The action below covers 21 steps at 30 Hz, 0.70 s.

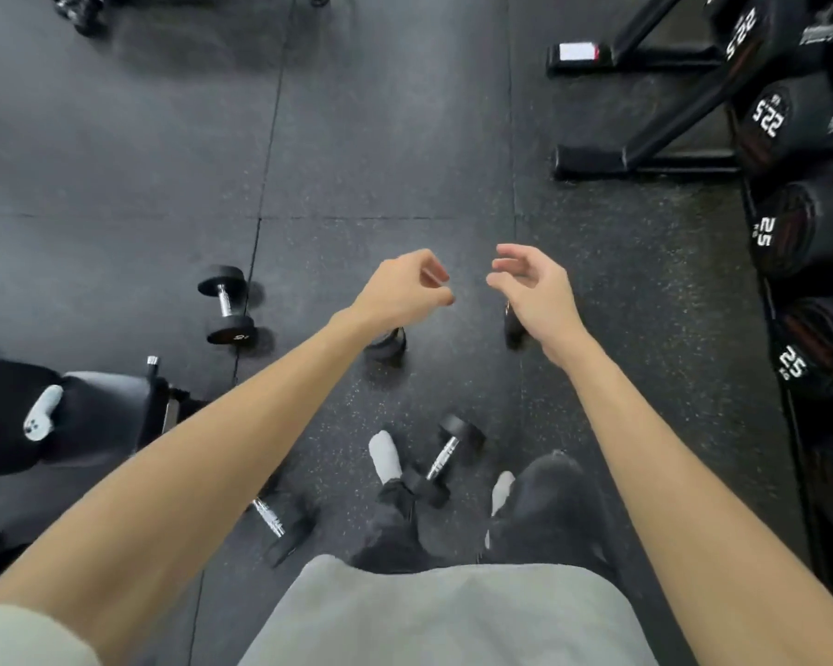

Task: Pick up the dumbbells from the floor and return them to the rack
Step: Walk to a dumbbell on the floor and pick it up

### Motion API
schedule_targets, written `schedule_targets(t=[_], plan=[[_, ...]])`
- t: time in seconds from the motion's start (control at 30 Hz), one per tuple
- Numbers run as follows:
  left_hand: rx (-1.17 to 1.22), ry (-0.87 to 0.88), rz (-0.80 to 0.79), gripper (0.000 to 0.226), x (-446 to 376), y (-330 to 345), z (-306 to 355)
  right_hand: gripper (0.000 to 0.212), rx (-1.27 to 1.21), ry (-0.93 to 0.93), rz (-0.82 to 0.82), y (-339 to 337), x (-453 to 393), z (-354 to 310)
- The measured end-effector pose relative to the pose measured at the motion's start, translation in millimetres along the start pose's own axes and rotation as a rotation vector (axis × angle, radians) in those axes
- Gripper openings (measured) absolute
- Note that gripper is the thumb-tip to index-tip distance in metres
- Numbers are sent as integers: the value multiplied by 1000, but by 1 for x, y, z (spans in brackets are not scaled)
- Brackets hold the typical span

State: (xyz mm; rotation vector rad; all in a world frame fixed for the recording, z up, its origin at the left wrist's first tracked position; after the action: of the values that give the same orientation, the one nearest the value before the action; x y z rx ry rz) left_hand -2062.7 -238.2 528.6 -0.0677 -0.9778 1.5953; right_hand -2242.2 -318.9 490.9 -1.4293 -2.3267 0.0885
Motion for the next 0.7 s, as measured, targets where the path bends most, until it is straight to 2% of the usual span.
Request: schedule_targets(t=[0.17,0.33,0.43,0.6,0.7], plan=[[70,-75,-71,35,-86,45,42,38,3,120,10,-40,-73,28],[181,-276,-53,35,-164,88,65,38,-37,275,17,-104,-146,60],[208,-332,-64,31,-221,117,75,38,-55,377,63,-146,-192,94],[349,-470,7,16,-327,180,40,41,-78,501,115,-163,-276,177],[412,-583,15,25,-389,239,-12,47,-94,593,175,-150,-319,251]])
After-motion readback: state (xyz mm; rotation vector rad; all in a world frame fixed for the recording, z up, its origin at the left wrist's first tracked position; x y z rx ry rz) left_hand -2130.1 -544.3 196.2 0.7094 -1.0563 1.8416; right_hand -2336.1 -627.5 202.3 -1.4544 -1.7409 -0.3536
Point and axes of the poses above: each hand's wrist, its own x-axis away from the middle knuckle, its own y-axis out of the palm, z = x × y, the point moved 1 cm from there along -x, towards the middle knuckle, and after that the axes turned 1 degree about -y, right-handed, at the moved point
